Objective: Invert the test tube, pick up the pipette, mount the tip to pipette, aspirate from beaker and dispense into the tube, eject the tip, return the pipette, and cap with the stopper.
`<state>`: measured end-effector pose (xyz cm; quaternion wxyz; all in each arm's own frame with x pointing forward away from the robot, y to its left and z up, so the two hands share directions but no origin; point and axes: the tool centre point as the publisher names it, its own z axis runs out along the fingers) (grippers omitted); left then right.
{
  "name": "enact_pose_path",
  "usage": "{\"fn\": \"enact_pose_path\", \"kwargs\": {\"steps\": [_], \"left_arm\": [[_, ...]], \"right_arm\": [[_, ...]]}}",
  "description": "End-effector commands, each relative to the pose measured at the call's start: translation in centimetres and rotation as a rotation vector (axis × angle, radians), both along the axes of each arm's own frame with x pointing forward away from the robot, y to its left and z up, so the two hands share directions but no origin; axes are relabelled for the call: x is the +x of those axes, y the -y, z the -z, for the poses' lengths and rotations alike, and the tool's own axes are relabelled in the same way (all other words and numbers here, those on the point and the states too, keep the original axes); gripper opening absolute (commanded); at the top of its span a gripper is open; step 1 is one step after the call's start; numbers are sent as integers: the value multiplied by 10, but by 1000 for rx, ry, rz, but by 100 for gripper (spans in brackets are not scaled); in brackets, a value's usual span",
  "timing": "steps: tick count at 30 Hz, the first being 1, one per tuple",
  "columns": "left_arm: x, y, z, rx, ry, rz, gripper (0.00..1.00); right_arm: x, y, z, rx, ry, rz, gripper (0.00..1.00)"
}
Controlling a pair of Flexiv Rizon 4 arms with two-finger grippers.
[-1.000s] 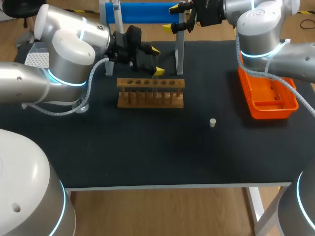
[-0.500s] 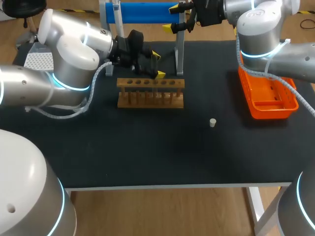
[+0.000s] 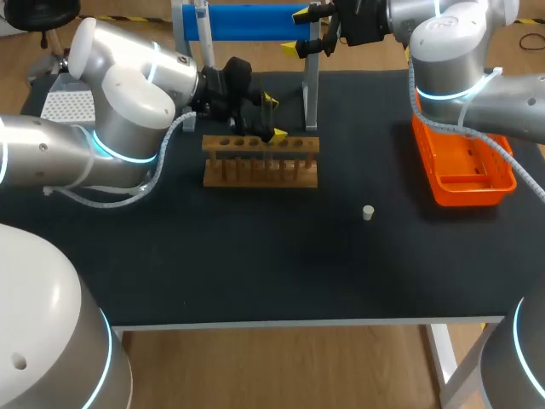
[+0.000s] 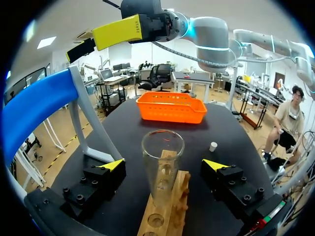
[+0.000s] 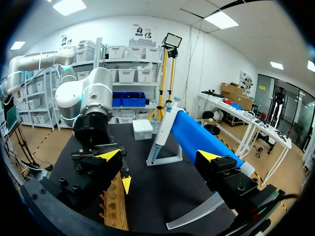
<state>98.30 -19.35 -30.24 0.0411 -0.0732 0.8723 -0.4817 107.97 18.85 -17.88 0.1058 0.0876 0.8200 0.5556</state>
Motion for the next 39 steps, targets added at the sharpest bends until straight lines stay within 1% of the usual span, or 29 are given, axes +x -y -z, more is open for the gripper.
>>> {"fn": "enact_pose_path", "kwargs": {"steps": [1,18,39], "left_arm": [[2,3,1,9,-4,2,100],[6,3,5,14,-12,9,100],[6,0,5,17,-13,-6,100]], "right_arm": [[1,1,-1,-3,-3,-3,100],[1,1,-1,-3,-3,-3,100],[1,1,-1,-3,-3,-3,100]]}}
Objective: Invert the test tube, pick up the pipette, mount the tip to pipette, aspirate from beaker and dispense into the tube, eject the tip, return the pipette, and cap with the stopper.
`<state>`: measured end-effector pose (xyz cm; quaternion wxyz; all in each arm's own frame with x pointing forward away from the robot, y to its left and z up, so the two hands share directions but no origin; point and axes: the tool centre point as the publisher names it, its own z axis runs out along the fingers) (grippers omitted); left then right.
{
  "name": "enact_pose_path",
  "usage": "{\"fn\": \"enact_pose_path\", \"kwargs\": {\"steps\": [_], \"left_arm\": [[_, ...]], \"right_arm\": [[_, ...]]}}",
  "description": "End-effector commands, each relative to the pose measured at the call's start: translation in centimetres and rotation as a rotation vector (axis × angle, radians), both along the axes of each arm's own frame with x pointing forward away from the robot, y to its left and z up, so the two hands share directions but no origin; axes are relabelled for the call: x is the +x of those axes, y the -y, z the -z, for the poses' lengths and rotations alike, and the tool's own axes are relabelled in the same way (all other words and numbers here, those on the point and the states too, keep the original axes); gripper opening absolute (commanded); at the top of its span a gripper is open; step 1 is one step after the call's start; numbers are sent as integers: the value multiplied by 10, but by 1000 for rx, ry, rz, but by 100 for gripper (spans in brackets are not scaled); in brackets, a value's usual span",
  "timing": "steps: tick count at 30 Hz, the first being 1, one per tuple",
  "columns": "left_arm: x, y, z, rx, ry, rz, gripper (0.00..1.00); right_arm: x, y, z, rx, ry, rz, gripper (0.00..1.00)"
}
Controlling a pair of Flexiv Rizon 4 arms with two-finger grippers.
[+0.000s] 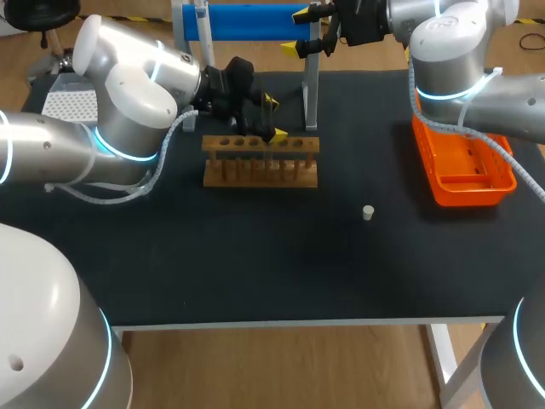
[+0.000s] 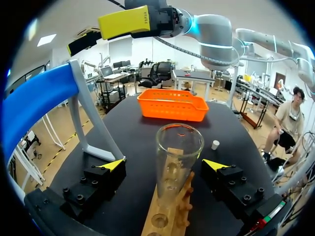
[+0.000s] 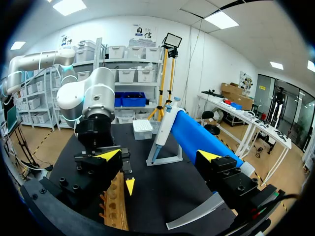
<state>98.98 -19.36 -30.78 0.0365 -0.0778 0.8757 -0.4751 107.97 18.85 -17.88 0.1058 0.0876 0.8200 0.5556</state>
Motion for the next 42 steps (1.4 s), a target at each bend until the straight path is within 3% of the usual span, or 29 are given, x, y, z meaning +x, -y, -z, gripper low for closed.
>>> {"fn": "enact_pose_path", "kwargs": {"steps": [1,32,42], "left_arm": [[0,0,-1,5,1,-3,100],[0,0,-1,5,0,-5,100],[0,0,-1,5,0,-5,100]], "right_arm": [[1,1,-1,-3,-3,-3,100],[1,1,-1,-3,-3,-3,100],[-52,75,5,-46,-11,31,100]]}}
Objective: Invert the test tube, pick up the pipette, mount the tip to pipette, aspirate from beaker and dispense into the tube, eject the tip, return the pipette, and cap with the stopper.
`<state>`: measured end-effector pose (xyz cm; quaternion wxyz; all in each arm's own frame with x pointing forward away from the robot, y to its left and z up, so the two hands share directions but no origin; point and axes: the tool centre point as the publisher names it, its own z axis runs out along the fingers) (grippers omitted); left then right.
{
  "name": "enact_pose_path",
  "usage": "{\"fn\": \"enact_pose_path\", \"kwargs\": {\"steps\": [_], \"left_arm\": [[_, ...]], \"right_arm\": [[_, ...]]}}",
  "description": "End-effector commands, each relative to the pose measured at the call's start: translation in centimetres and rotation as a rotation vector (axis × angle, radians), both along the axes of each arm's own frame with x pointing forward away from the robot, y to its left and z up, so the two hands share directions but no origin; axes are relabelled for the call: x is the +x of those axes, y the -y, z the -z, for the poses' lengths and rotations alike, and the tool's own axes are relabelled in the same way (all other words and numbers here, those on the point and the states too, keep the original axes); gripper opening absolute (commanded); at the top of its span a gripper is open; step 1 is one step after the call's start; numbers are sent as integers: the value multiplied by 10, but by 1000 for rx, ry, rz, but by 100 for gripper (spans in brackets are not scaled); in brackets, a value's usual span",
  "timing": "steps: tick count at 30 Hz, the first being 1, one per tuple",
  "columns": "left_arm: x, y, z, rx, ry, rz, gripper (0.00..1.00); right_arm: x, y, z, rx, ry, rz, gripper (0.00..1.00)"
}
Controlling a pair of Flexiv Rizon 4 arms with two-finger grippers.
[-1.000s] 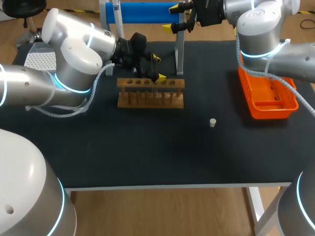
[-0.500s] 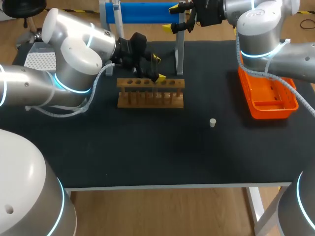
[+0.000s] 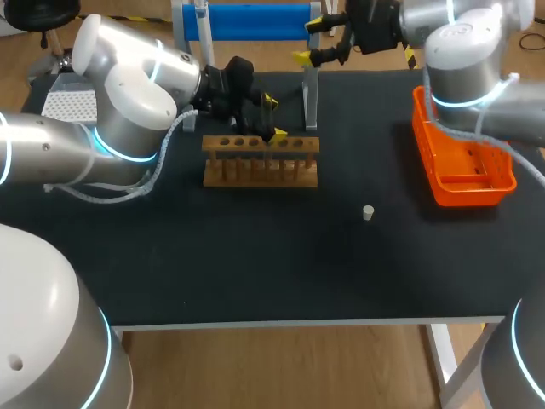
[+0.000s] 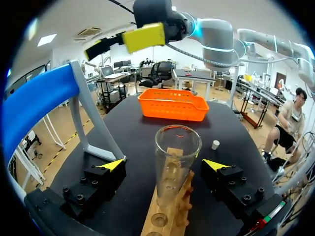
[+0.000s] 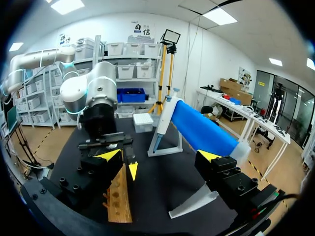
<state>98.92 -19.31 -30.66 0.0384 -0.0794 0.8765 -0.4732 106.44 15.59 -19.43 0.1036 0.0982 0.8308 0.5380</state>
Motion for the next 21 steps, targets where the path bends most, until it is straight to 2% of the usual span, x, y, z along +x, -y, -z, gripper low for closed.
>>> {"fn": "enact_pose_path", "kwargs": {"steps": [1,7,12,21], "left_arm": [[0,0,0,1,-1,0,100],[0,0,0,1,-1,0,100],[0,0,0,1,-1,0,100],[0,0,0,1,-1,0,100]], "right_arm": [[-43,49,-10,-19,15,18,100],[-77,89,-1,-21,7,25,100],[-106,118,7,-3,-18,77,100],[-152,144,35,5,-61,139,100]]}}
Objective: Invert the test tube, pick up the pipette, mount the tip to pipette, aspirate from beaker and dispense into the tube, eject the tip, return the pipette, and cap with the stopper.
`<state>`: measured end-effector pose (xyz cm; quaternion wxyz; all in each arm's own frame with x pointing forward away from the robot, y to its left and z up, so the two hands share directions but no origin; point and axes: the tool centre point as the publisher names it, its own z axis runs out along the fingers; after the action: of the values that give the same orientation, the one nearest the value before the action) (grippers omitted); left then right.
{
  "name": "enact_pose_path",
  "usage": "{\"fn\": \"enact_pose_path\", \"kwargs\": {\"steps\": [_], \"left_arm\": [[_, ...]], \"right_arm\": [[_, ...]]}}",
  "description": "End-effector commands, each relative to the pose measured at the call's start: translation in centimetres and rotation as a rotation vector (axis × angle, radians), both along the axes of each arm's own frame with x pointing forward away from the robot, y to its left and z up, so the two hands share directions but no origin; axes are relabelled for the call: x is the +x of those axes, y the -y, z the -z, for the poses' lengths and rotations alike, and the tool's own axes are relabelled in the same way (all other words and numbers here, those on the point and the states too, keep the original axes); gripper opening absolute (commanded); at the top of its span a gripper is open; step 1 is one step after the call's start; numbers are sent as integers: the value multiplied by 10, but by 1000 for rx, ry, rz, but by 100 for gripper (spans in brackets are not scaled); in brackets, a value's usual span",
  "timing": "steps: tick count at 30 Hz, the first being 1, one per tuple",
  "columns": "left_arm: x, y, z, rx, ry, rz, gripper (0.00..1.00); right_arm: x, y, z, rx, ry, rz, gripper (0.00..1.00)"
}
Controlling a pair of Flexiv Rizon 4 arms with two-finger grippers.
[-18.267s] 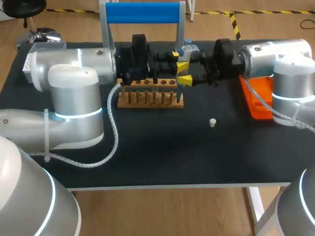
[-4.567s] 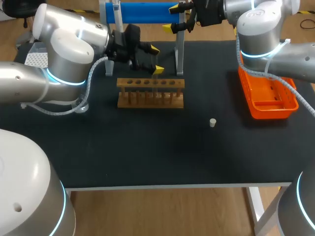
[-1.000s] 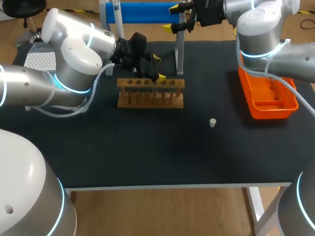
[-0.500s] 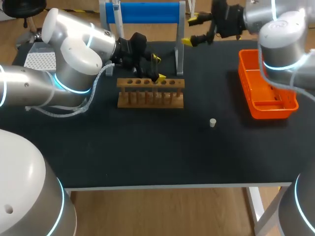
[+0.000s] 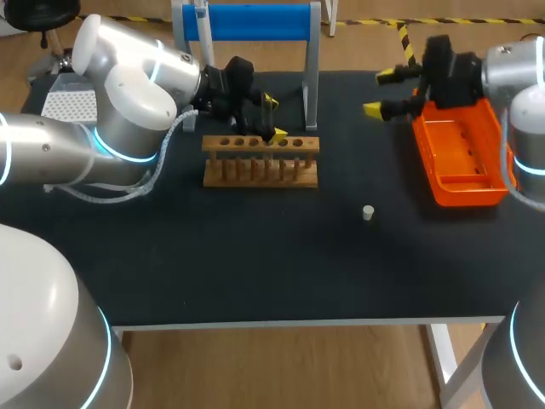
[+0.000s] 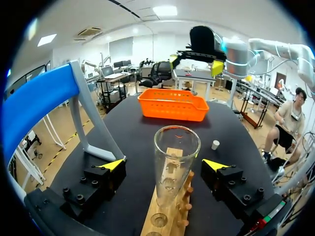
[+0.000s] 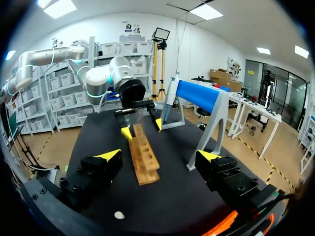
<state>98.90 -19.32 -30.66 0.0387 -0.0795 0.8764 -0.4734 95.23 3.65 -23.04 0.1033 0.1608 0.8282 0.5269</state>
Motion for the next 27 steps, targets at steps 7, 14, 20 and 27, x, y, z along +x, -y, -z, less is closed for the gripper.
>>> {"fn": "enact_pose_path", "kwargs": {"steps": [7,14,20,27], "left_arm": [[1,0,0,2,-2,0,100],[1,0,0,2,-2,0,100],[1,0,0,2,-2,0,100],[1,0,0,2,-2,0,100]], "right_arm": [[-72,33,24,-2,-25,46,100],[-91,32,49,-4,-42,39,100],[-98,33,71,7,-45,18,100],[-104,31,92,-2,-35,-10,100]]}}
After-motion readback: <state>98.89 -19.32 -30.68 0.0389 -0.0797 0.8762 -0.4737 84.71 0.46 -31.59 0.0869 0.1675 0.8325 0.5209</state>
